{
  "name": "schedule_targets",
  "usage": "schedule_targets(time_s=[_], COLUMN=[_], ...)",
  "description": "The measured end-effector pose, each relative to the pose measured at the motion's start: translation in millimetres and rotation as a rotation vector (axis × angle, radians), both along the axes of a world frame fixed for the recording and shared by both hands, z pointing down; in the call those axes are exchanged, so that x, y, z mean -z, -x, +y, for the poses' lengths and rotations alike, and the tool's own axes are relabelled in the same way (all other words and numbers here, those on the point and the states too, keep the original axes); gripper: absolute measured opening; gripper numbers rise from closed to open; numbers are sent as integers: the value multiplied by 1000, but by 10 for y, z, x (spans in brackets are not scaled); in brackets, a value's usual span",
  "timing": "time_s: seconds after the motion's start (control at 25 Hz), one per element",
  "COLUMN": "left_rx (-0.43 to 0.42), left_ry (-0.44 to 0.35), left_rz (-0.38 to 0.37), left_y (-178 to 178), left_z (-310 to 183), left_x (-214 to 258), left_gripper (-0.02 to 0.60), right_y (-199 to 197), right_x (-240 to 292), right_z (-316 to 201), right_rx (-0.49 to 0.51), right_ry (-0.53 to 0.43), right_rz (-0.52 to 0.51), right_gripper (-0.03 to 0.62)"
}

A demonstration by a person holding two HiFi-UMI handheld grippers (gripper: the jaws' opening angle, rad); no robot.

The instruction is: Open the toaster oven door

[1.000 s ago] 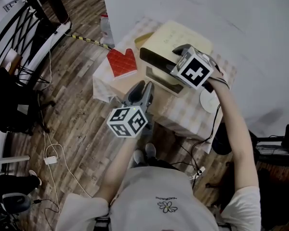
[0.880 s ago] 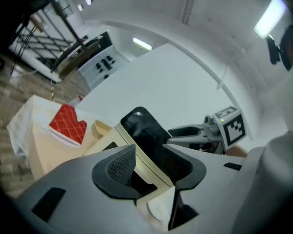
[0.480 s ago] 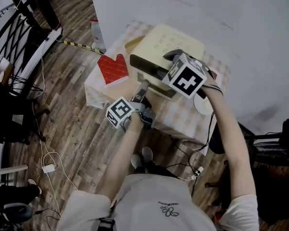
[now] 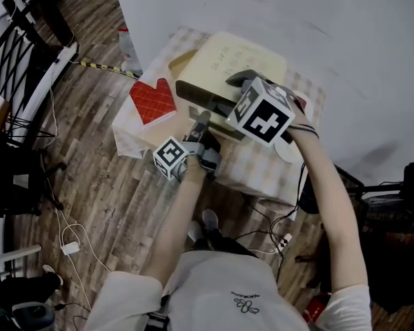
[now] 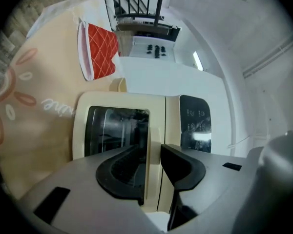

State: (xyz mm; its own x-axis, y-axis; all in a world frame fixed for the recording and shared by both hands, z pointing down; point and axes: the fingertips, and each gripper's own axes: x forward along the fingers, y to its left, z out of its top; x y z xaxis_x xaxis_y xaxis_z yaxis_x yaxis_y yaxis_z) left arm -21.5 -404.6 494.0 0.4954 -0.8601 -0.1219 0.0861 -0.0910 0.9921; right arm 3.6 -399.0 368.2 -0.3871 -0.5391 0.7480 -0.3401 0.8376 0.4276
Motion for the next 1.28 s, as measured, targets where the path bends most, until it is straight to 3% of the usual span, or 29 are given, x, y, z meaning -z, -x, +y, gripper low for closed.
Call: schedule_targets(time_s=[0.2,0.52,0.72,1.28], left_rx=[11,-6,-20,-34], left_ry=[-70,-93,-69,-93], left_rz=[35,-19,-52,-4], left_y=[-14,-22,-13,-19], left_z=[-23,-37,-15,11], left_x=[117,120,77,137], left_gripper=[91,78,74,67], right_y=[2,-6,-6,-13], right_x=[9,-2,16,37], right_z=[9,-3,1,-3], right_rx=[3,9,19,27], right_ry=[-3,-17,-37,-54], right_rz=[-2,-2,-20,-88], right_gripper=[206,206,206,206])
